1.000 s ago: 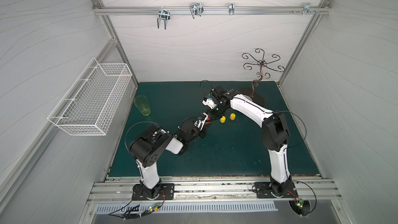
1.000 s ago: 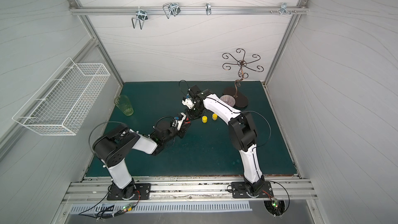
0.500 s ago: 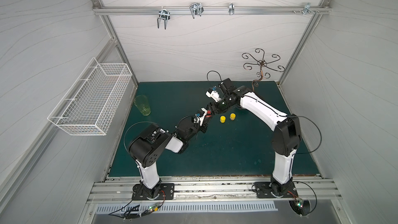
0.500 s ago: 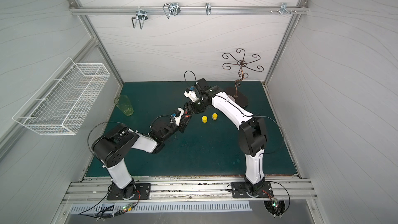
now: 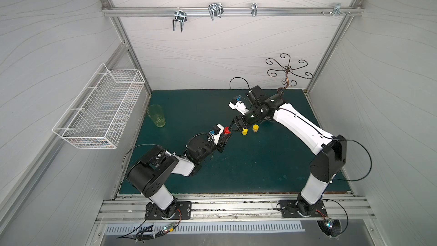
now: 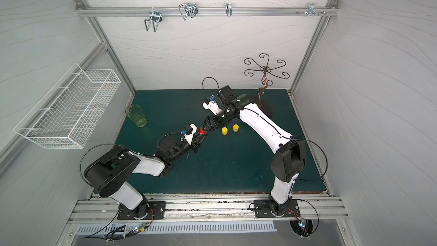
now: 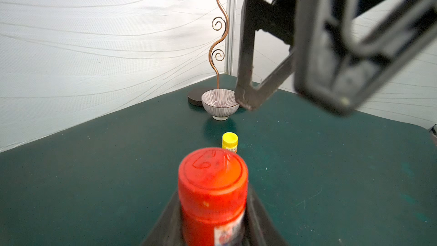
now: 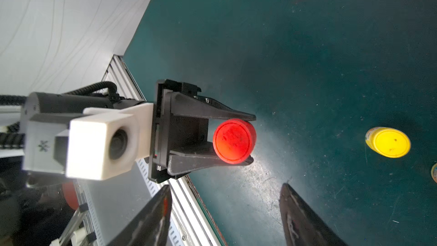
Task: Close the paint jar lid
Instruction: Screw the lid onto the paint jar.
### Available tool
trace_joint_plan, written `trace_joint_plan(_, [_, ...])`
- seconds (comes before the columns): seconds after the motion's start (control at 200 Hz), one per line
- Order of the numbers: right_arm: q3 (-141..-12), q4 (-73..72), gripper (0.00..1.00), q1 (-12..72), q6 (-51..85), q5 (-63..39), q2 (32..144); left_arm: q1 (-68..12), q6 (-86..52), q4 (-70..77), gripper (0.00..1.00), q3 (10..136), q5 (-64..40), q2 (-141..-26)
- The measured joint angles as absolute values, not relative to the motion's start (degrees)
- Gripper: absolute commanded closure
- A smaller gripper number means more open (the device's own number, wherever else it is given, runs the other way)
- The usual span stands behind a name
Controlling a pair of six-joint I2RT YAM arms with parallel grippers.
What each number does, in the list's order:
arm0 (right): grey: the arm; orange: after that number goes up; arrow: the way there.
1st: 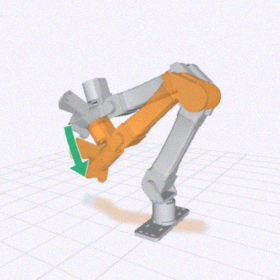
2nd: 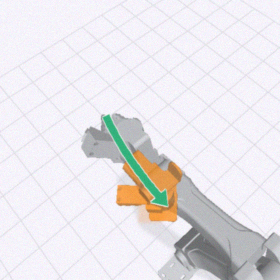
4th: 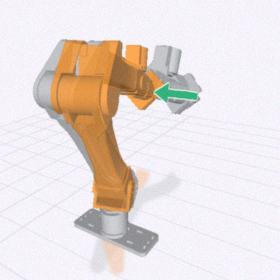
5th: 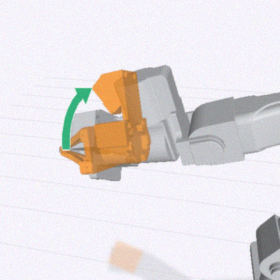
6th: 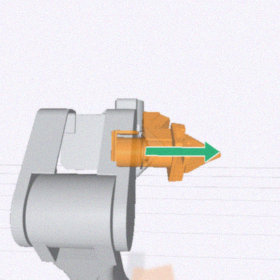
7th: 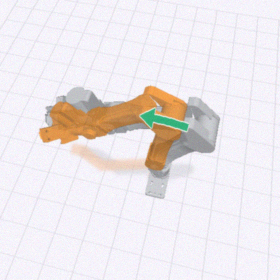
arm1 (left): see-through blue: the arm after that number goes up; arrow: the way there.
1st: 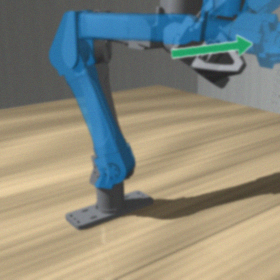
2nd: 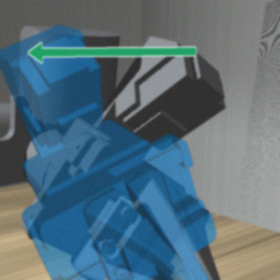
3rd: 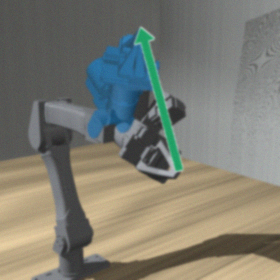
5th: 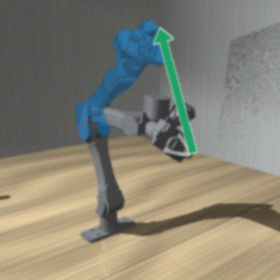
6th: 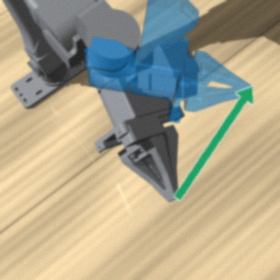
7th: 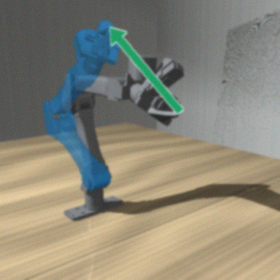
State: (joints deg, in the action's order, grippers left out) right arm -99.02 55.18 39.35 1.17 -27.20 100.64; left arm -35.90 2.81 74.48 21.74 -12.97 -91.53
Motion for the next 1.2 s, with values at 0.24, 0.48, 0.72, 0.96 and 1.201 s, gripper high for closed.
trace_joint_plan(0.24, [-99.0,56.5,0.28,41.9,-3.0,-26.6,100.7,-37.6,2.8,73.7,1.00,20.3,-14.0,-88.4])
trace_joint_plan(0.48, [-99.2,57.6,0.28,42.1,-4.7,-24.0,102.3,-38.3,2.8,73.4,1.00,19.9,-14.2,-86.5])
trace_joint_plan(0.72, [-101.5,58.7,0.33,42.6,-4.9,-22.0,105.8,-38.6,2.8,72.1,1.00,19.5,-14.2,-86.5])
trace_joint_plan(0.96, [-103.3,60.1,0.54,43.8,-5.4,-22.1,108.0,-38.9,3.2,71.6,1.00,19.5,-13.6,-86.5])
trace_joint_plan(1.201, [-103.9,61.2,0.68,44.1,-5.5,-21.8,108.9,-39.2,4.1,70.1,0.92,19.5,-10.8,-86.6])
